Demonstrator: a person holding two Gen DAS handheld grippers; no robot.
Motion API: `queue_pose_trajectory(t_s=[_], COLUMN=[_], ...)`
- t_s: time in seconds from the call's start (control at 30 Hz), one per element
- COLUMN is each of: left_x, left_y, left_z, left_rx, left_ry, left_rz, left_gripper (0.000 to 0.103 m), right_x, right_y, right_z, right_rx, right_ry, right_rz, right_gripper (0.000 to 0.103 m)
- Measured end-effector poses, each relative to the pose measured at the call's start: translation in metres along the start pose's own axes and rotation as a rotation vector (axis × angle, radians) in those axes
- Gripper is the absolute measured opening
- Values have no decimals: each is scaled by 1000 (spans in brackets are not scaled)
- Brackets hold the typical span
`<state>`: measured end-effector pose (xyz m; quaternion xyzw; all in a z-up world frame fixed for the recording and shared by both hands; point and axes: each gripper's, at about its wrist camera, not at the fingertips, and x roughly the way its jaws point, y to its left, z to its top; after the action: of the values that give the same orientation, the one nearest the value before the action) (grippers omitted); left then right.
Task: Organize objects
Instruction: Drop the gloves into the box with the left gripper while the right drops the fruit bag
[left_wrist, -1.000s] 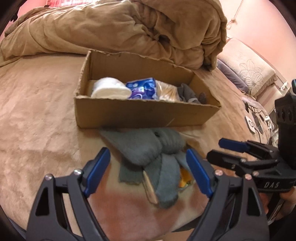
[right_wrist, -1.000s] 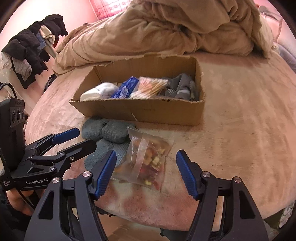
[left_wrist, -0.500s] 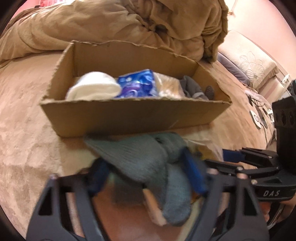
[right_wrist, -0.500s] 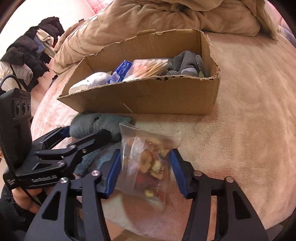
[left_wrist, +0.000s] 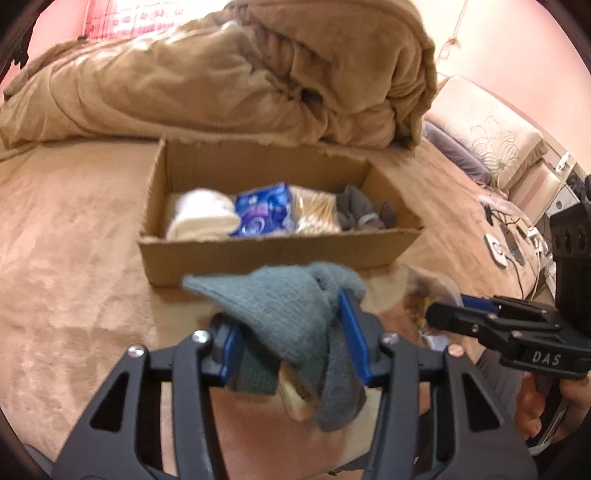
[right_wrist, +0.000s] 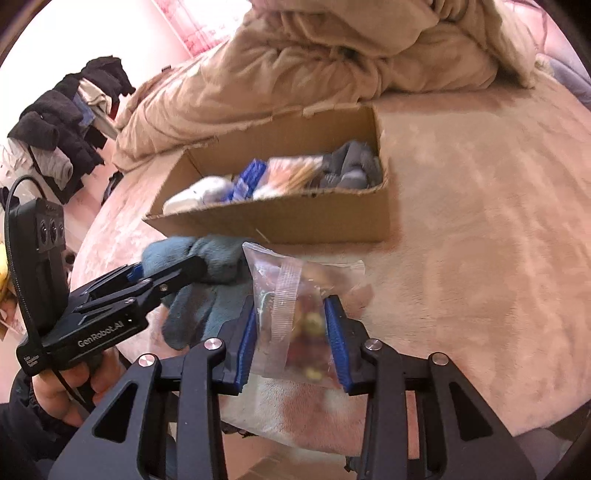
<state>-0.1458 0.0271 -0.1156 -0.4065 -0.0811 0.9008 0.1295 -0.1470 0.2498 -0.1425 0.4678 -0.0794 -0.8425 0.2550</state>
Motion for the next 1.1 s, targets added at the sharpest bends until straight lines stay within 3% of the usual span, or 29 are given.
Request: queue_pose_trajectory(t_s=[0.67, 1.1], left_x=[-109, -100], left_y=[-6, 17], left_z=[43, 76], left_rx=[-9, -3], left_ry=[-157, -182], left_rz=[18, 27], left_gripper=[49, 49], right_x=[-82, -87], right_y=[30, 41], right_z=[31, 62], right_rx=[-76, -121], right_ry=[-176, -225], right_rz=[-44, -60], right_gripper=[38, 38])
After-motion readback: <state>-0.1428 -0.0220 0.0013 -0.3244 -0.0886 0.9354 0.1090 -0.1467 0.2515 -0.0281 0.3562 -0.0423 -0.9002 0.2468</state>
